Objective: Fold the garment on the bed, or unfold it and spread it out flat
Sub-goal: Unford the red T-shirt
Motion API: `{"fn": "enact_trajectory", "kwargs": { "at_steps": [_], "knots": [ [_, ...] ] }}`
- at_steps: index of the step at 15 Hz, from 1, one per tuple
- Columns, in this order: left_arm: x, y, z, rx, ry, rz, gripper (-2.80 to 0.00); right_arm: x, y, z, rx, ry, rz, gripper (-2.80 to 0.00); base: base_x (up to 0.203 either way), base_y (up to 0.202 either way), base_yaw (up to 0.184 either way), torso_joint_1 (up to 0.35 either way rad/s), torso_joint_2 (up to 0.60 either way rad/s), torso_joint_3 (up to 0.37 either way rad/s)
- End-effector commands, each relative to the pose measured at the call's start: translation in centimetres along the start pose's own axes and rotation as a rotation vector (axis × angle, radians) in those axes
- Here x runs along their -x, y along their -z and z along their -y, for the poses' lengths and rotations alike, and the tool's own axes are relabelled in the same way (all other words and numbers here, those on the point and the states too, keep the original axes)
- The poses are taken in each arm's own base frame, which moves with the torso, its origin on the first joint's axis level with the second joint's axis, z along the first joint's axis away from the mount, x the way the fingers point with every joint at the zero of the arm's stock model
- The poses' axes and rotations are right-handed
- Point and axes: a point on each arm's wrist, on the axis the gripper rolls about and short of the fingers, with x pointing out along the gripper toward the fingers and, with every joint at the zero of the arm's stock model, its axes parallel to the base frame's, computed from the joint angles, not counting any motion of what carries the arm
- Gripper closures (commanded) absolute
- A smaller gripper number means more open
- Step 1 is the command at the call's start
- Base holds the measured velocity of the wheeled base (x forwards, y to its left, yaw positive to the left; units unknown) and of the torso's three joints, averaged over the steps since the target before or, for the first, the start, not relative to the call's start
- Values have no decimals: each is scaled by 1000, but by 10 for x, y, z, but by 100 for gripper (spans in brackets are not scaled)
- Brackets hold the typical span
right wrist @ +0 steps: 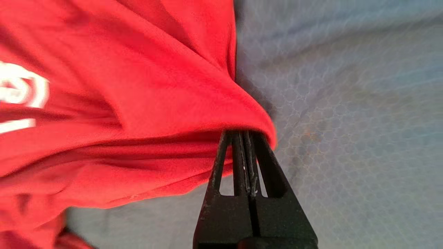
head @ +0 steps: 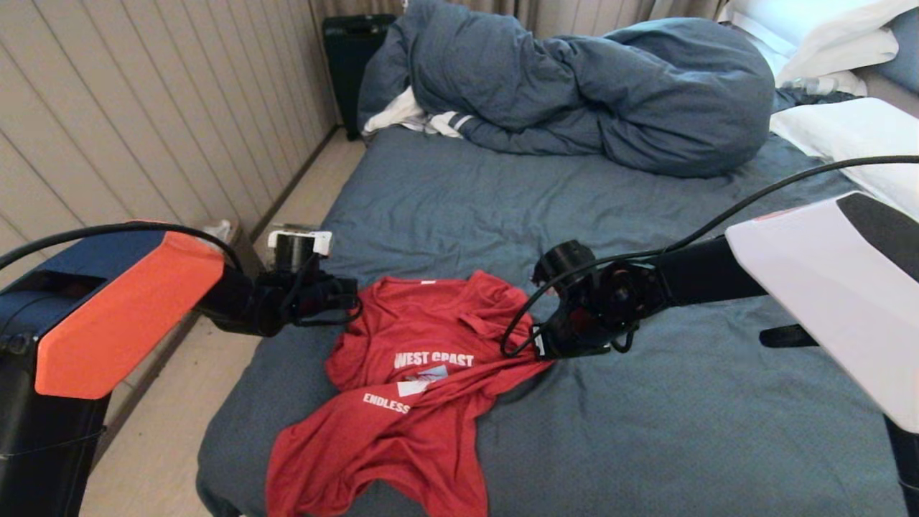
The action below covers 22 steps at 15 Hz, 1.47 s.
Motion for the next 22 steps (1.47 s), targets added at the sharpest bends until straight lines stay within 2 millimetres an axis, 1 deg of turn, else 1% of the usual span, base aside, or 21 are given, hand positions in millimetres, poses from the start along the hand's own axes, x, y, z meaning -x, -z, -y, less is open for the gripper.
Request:
{"fn": "enact_trajectory", "kwargs": {
  "at_steps": [1,4,6,8,10,12,14,15,17,19,20,22],
  "knots": [
    [1,-5,-4,6,-7,18,0,14,-5,1,-8,-8,32,0,0,0,0,0,0,0],
    [1,-2,-4,6,-8,9,0,29,-5,8,-20,-6,48,0,0,0,0,0,0,0],
    [6,-7,-4,10,-5,20,0,37,-6,23,-51,12,60,0,0,0,0,0,0,0],
    [17,-16,-3,33,-4,38,0,49,-9,24,-54,2,100,0,0,0,0,0,0,0],
    [32,-21,-1,47,3,43,0,49,-15,19,-37,-12,138,0,0,0,0,0,0,0],
    [50,-16,8,59,21,20,0,39,-24,-6,19,-53,174,0,0,0,0,0,0,0],
    [64,-6,16,85,34,-19,0,17,-34,-27,56,-67,194,0,0,0,0,0,0,0],
    [70,-4,17,96,37,-24,0,5,-37,-37,70,-65,199,0,0,0,0,0,0,0],
    [77,-2,17,119,40,-33,0,-12,-38,-55,106,-61,199,0,0,0,0,0,0,0],
    [82,-5,17,121,44,-25,0,-19,-33,-64,147,-58,189,0,0,0,0,0,0,0],
    [83,-3,17,121,43,-31,0,-24,-31,-66,154,-57,186,0,0,0,0,0,0,0],
    [84,-2,17,122,46,-31,0,-25,-32,-71,160,-65,195,0,0,0,0,0,0,0]
  ]
}}
